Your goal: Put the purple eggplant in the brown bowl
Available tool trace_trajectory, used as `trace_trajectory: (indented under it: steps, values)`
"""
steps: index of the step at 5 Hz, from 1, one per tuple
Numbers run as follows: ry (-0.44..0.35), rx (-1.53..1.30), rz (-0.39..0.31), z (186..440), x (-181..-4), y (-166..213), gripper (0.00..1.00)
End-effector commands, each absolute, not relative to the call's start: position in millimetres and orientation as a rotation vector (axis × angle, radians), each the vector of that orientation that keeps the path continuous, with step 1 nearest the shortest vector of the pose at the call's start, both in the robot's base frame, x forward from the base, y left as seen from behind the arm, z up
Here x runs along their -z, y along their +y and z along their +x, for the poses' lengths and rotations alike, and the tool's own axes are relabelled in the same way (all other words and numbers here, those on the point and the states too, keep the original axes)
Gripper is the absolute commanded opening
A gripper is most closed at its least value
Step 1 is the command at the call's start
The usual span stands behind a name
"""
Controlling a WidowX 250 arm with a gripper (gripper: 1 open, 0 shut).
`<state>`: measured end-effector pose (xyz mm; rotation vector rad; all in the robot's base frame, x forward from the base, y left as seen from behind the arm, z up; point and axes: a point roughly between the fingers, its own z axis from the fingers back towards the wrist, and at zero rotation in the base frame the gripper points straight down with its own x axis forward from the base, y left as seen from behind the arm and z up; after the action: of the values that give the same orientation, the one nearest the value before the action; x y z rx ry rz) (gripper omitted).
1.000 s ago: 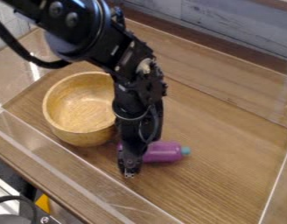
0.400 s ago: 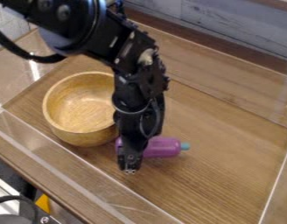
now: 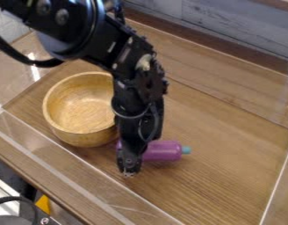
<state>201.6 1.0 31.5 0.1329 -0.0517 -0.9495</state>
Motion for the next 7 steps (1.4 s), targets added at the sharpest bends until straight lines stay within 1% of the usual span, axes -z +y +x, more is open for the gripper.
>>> trace_trajectory:
  steps: [1, 3, 5, 7]
  values:
    - [-0.082, 0.915, 0.150, 206, -27.3, 4, 0.00]
    - [-0.093, 0.978, 0.143, 210, -22.1, -6, 0.00]
    - [-0.094, 0.959, 0.140, 220, -25.1, 8, 0.00]
    - [-0.106, 1.021, 0.132, 224, -23.5, 17, 0.00]
